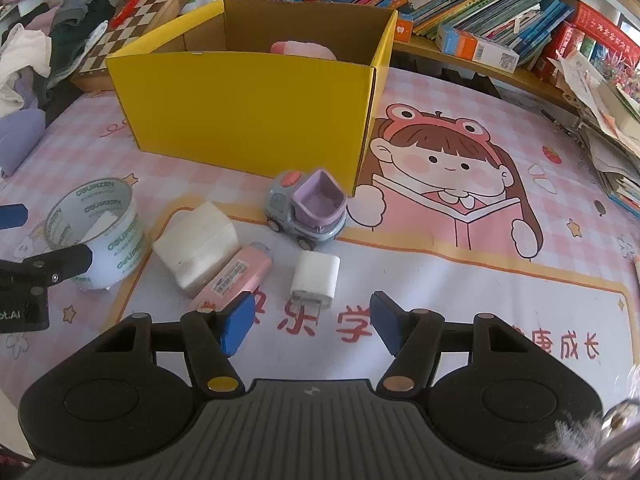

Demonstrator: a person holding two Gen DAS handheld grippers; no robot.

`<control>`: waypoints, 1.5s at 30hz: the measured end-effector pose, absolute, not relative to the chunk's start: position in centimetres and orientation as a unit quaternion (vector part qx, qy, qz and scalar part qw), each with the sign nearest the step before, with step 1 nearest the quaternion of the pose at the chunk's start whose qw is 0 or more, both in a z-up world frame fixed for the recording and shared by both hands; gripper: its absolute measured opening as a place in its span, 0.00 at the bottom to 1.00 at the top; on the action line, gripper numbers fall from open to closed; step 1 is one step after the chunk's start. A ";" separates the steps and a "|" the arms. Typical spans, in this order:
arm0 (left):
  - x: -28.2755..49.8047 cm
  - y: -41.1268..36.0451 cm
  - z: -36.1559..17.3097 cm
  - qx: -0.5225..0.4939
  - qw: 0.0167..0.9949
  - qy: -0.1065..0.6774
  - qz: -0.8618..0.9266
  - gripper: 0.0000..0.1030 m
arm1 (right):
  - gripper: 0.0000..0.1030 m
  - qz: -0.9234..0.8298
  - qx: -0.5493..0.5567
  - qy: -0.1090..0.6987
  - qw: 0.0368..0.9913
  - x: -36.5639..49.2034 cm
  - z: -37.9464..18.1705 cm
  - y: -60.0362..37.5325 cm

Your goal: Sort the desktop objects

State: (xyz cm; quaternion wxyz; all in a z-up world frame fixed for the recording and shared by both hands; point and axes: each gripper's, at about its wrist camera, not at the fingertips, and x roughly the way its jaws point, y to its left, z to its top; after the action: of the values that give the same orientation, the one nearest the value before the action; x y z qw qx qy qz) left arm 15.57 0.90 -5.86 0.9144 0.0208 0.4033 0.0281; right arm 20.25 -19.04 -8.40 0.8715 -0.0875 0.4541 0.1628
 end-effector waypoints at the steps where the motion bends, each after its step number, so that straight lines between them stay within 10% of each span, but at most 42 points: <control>1: 15.7 0.8 -5.9 0.021 0.914 0.404 0.027 0.95 | 0.60 0.164 -0.087 0.456 0.870 20.5 -8.5 -19.0; 45: 19.3 0.6 -8.2 0.001 0.893 0.449 0.007 0.93 | 0.35 0.179 -0.084 0.487 0.851 24.2 -10.6 -18.6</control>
State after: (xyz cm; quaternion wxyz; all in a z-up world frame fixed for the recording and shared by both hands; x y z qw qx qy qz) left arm 19.32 0.62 -8.24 0.8935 0.0013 0.4490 0.0073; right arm 24.16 -18.62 -10.59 0.8508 -0.0840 0.4868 0.1792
